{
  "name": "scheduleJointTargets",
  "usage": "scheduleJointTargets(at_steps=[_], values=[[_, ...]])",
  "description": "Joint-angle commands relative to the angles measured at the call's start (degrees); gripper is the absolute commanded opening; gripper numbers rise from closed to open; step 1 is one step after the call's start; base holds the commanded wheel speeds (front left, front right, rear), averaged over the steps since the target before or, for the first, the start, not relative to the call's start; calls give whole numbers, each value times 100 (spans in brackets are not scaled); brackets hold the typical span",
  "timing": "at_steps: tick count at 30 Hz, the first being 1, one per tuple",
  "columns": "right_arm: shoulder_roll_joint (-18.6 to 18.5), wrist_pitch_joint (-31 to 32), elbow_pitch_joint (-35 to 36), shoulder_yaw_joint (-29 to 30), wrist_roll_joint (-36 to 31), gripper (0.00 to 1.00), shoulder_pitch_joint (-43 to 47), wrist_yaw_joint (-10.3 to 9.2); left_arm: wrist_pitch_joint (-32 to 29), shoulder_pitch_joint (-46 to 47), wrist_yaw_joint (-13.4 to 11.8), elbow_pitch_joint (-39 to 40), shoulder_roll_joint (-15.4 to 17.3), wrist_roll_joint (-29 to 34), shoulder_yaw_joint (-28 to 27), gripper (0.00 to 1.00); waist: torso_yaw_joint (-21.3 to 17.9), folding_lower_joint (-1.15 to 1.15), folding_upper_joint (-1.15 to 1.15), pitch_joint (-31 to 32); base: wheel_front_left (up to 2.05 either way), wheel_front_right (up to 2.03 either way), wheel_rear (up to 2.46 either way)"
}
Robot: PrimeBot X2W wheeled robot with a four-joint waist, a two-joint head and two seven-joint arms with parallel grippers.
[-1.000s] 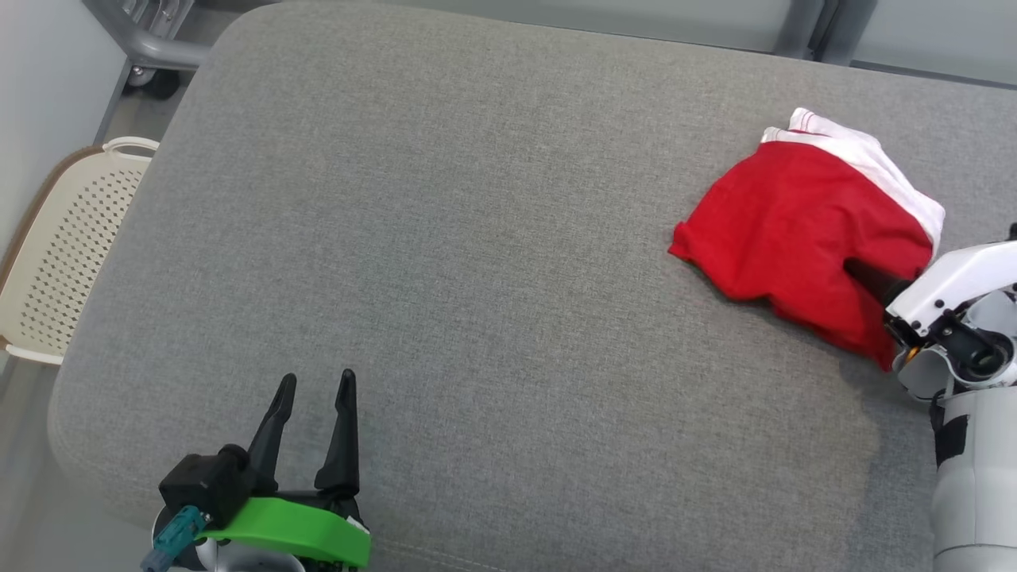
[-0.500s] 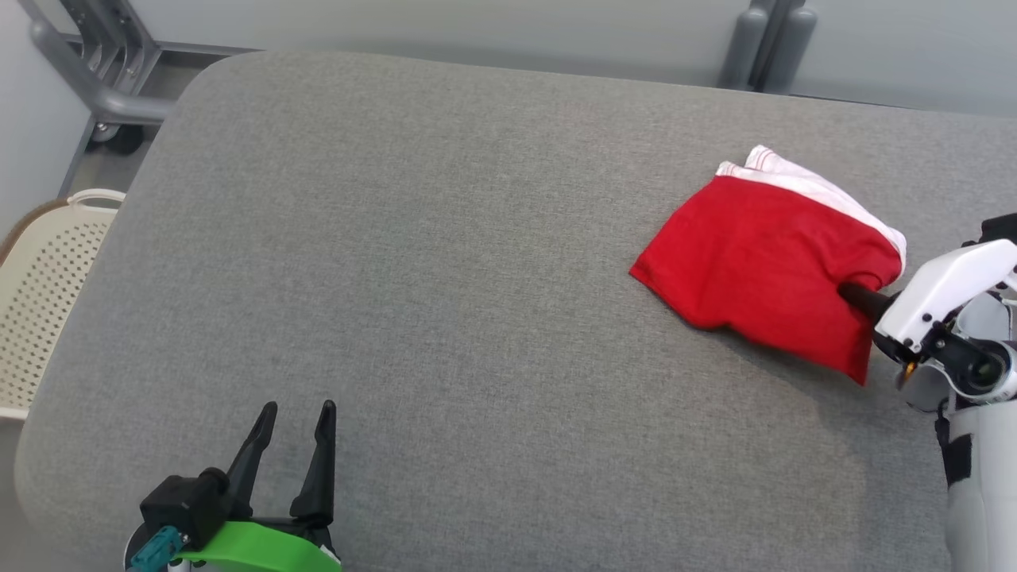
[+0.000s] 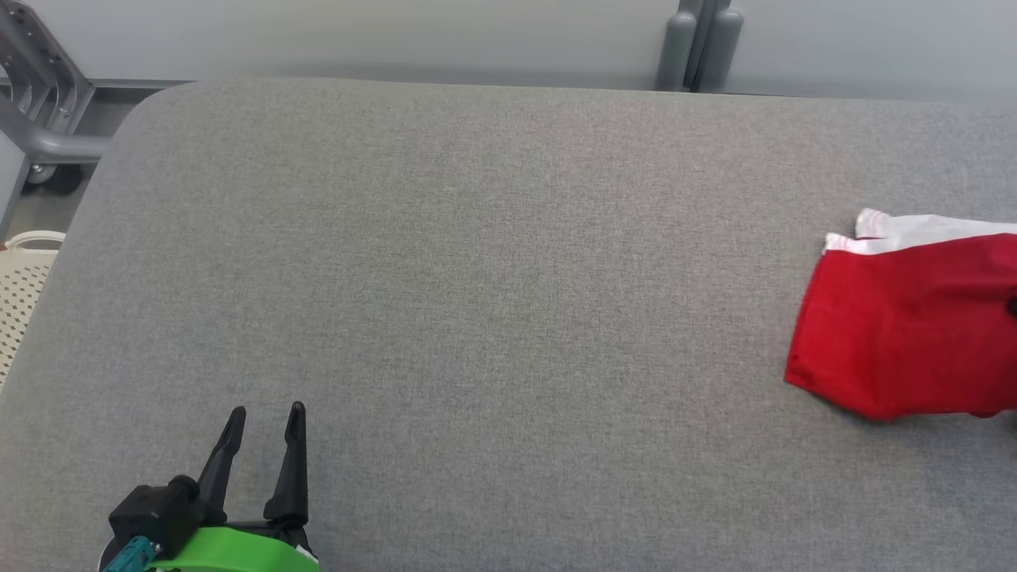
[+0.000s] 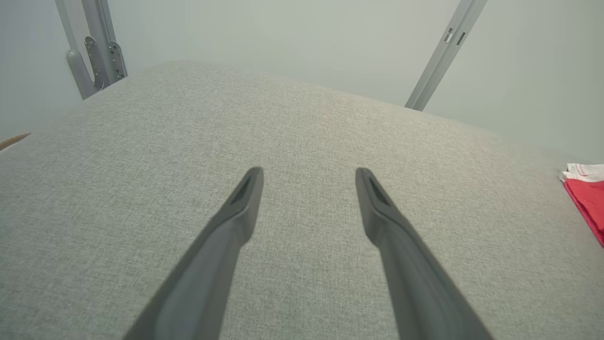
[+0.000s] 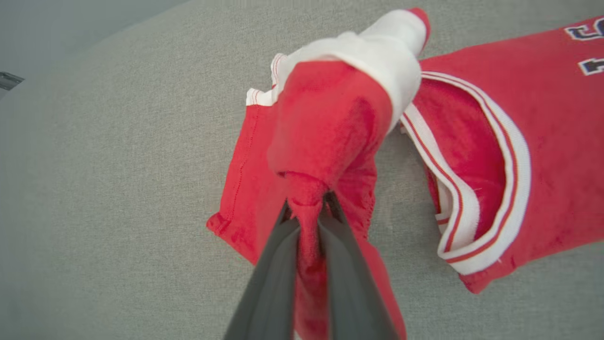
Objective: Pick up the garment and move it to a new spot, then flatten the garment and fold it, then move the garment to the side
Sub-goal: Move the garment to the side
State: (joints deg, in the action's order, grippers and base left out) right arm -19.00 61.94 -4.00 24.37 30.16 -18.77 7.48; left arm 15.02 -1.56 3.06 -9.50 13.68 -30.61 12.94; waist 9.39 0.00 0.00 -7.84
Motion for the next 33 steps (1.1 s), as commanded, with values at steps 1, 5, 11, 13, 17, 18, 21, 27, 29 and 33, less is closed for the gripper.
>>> scheduleJointTargets(at_steps=[1,5,11,13,17,18,21,27,29,33], values=[[-108,157,182,83,-73,0,89,1,15,-25,11,6,-27,69,-61,100,-19,0,0,-70,0,0,0],[-327,525,548,347,-185,0,55,1,15,61,-27,17,-120,76,-120,100,-27,0,0,-241,0,0,0],[-487,873,736,675,-396,0,-11,1,15,180,13,29,-190,80,-164,100,-18,0,0,-486,0,0,0],[-545,994,779,759,-480,0,31,1,15,225,5,48,-211,79,-176,100,-21,0,0,-564,0,0,0],[-694,1119,856,830,-682,0,62,1,16,290,-6,48,-236,78,-185,100,-50,0,0,-755,0,0,0],[-764,1059,871,812,-766,0,54,1,16,322,-10,53,-237,81,-188,100,-64,0,0,-811,0,0,0],[-1037,848,793,695,-999,0,-46,1,16,420,-13,74,-220,90,-193,100,-114,0,0,-1000,0,0,0],[-1367,606,582,386,-1446,0,-267,2,2,631,14,62,-169,100,-190,100,-177,0,0,-1342,0,0,0],[-1463,488,451,293,-1565,0,-390,1,2,709,29,45,-144,107,-199,100,-186,0,0,-1454,0,0,0],[-1614,148,117,146,-1799,0,-568,1,4,818,44,5,-137,105,-207,100,-183,0,0,-1596,0,0,0]])
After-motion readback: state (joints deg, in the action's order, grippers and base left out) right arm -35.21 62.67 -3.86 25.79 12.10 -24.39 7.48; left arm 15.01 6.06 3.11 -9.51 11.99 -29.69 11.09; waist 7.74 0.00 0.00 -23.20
